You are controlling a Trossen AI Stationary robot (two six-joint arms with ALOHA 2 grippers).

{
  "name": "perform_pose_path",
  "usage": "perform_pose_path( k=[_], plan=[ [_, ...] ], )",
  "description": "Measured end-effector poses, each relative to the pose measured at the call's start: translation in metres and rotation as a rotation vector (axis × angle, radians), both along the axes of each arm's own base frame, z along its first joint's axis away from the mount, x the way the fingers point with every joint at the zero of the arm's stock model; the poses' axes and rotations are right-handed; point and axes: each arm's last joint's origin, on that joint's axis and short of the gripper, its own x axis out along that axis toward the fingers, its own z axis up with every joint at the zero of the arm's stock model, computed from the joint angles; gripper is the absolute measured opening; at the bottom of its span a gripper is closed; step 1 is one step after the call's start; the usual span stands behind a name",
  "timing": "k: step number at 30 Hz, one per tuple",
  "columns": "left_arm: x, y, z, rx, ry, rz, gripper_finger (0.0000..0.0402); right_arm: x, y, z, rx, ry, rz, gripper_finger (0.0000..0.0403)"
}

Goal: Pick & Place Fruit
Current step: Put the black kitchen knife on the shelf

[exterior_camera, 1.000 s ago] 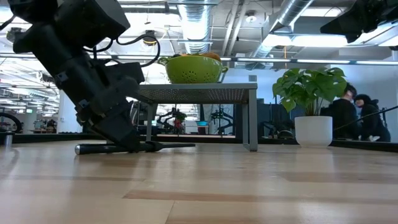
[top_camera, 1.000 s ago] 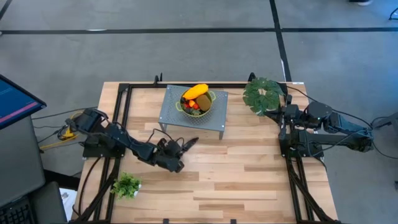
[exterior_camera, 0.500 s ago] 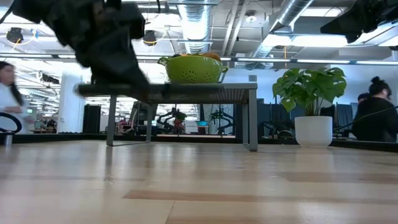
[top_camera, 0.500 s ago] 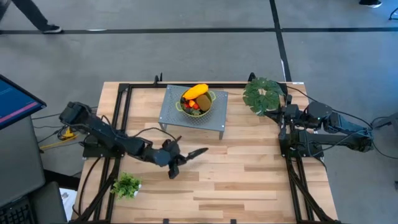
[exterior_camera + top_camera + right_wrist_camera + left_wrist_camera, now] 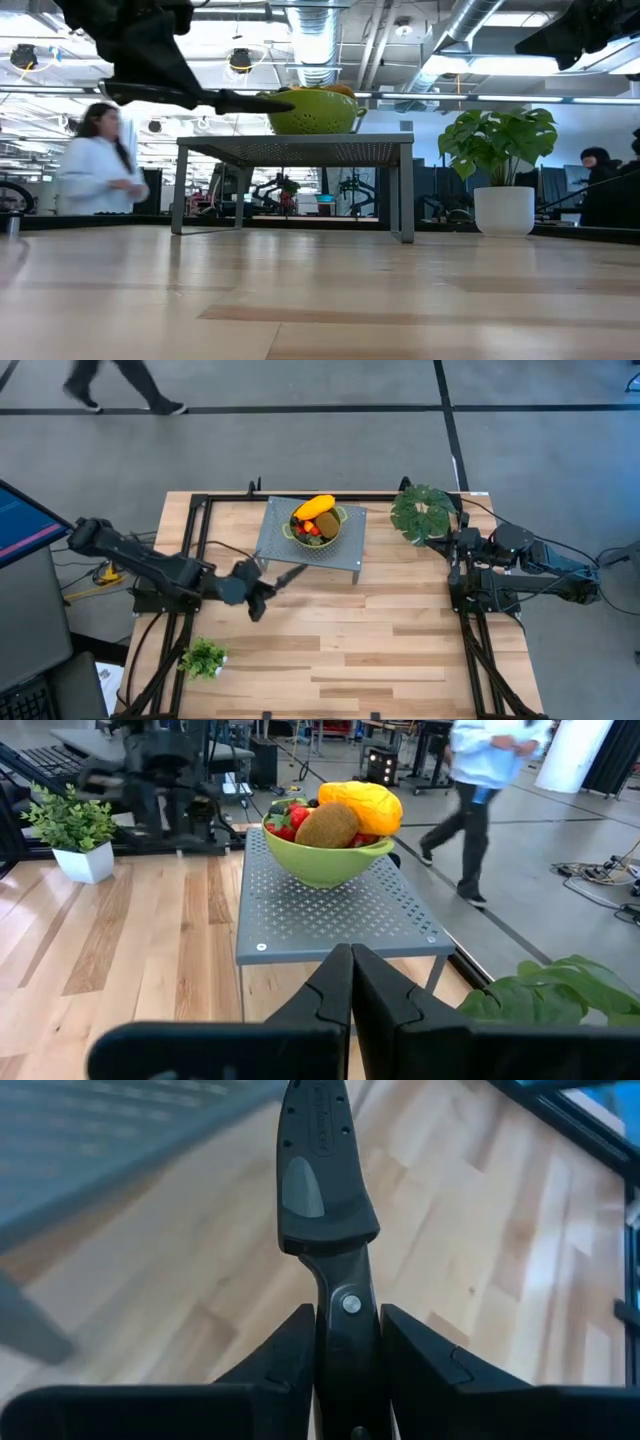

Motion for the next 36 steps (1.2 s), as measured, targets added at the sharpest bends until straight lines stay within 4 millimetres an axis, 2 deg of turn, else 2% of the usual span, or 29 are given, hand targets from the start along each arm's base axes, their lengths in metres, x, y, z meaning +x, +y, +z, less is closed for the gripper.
perform_pose_path(
  k=[4,10,21,27,32,36],
  plan=[
    [-0.011,0.015,0.008,-0.008,-0.001,0.071,0.0086,0.0,0.0,0.0,0.0,0.0,0.0,0.0],
    [-0.019,0.04,0.009,0.002,0.043,0.195,0.0086,0.0,0.0,0.0,0.0,0.0,0.0,0.0],
    [-0.02,0.085,0.009,-0.047,0.05,0.407,0.0086,0.0,0.0,0.0,0.0,0.0,0.0,0.0],
    [-0.019,0.1,0.012,-0.053,0.0,0.474,0.0086,0.0,0.0,0.0,0.0,0.0,0.0,0.0],
    [-0.011,0.109,0.017,-0.024,-0.079,0.482,0.0086,0.0,0.0,0.0,0.0,0.0,0.0,0.0],
    [-0.004,0.118,0.013,-0.011,-0.082,0.51,0.0086,0.0,0.0,0.0,-0.001,0.0,0.0,0.0]
  ],
)
